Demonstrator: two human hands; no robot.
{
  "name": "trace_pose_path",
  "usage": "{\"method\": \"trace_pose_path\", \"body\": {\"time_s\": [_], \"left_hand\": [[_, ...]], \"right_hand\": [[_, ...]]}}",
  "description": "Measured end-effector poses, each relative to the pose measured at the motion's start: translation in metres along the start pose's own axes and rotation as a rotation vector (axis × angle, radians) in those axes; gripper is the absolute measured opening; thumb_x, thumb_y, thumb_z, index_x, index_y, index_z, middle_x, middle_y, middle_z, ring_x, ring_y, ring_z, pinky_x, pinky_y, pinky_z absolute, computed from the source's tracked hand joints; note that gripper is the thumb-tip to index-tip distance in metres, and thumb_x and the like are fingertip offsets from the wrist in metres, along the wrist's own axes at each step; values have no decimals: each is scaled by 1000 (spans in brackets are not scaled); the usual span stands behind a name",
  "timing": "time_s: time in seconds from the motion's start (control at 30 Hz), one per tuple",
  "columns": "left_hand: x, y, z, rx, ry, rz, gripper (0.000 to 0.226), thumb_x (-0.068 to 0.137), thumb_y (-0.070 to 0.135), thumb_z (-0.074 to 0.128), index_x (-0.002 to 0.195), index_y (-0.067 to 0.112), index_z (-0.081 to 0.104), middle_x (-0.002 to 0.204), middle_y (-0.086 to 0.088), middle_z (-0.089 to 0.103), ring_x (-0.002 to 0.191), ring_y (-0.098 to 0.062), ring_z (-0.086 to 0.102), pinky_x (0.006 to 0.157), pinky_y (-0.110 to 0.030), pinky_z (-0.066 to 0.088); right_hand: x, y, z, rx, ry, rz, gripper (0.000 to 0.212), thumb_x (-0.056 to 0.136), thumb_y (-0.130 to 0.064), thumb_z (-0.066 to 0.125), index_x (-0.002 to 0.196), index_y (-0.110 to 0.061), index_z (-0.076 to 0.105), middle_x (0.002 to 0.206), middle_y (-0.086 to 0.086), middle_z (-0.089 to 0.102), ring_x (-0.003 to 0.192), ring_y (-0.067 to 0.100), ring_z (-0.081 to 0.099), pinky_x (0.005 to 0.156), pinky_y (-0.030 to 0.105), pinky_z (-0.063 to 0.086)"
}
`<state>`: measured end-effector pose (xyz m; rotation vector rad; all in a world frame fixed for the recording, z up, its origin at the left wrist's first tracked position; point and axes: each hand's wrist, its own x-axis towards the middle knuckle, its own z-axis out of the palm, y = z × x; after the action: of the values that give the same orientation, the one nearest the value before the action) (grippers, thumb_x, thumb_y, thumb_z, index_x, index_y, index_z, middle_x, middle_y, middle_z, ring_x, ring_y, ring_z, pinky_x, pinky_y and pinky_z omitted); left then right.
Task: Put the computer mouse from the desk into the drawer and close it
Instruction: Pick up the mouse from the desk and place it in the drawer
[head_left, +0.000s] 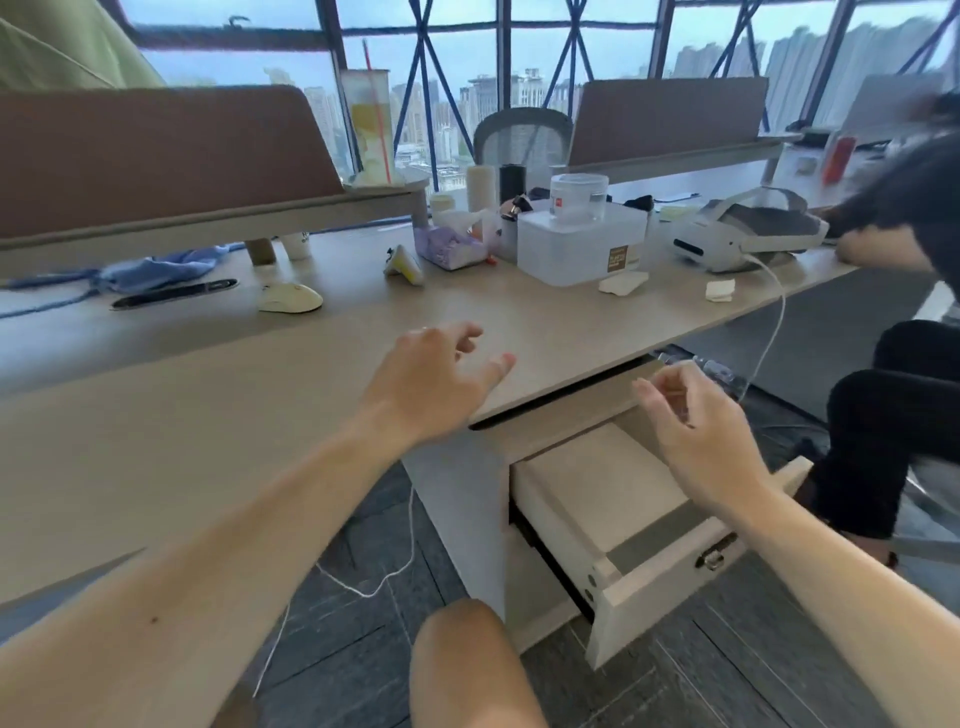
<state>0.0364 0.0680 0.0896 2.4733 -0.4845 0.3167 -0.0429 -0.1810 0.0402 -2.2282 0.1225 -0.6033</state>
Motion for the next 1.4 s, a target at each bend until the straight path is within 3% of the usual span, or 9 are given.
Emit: {"method": "trace_pose_path", "body": {"time_s": [0.2,0.4,0.57,0.73,0.87,1.0,1.17,1.4], "left_hand": [[5,-110,-90,259,20,-217,79,90,68,54,155,26,38,163,-3,37,148,-26,34,117,-42,33],[0,-237,-145,435,-23,-457,95,82,84,43,160,30,27,169,3,23,154,-23,24,120,-46,30],[10,-294,-151,448,-50,-531,93,85,80,45,161,30,24,170,3,20,155,-22,23,122,-42,24],[18,-324,-129,431,-76,-517,91,87,81,38,160,29,25,171,4,18,155,-19,19,124,-40,15],[17,-336,-122,400,-9,-490,91,85,84,35,160,34,25,170,9,17,156,-15,17,125,-39,13],[18,-337,-121,406,-22,-500,89,86,84,30,160,35,24,171,9,16,157,-13,9,127,-38,7],[21,-341,-119,411,-34,-500,91,84,86,24,160,38,19,171,10,12,157,-11,4,127,-40,6],[21,-337,-120,413,-43,-499,91,84,87,23,161,37,19,171,8,13,157,-13,5,127,-43,6]], "right_hand": [[80,-89,101,-48,-234,-272,37,91,-51,55,113,-22,59,113,-5,59,103,14,58,89,33,46],[138,-153,221,-161,-398,-413,50,89,-54,59,127,-22,55,129,-1,54,118,18,52,94,31,38],[181,-192,303,-209,-498,-482,56,86,-59,59,133,-29,50,132,-1,53,122,19,50,97,33,40],[220,-217,371,-206,-554,-516,56,89,-53,60,138,-29,48,134,5,50,126,28,45,92,34,38],[247,-220,413,-248,-551,-521,68,88,-52,62,148,-29,40,148,9,40,137,33,35,106,42,32],[263,-211,444,-222,-556,-452,73,88,-49,62,152,-30,32,152,13,35,139,36,33,111,44,29],[270,-196,463,-212,-493,-519,60,87,-39,63,144,-31,43,138,11,52,127,34,48,104,40,39],[261,-194,453,-232,-454,-562,56,84,-34,60,139,-31,49,135,14,56,122,38,44,99,40,37]]}}
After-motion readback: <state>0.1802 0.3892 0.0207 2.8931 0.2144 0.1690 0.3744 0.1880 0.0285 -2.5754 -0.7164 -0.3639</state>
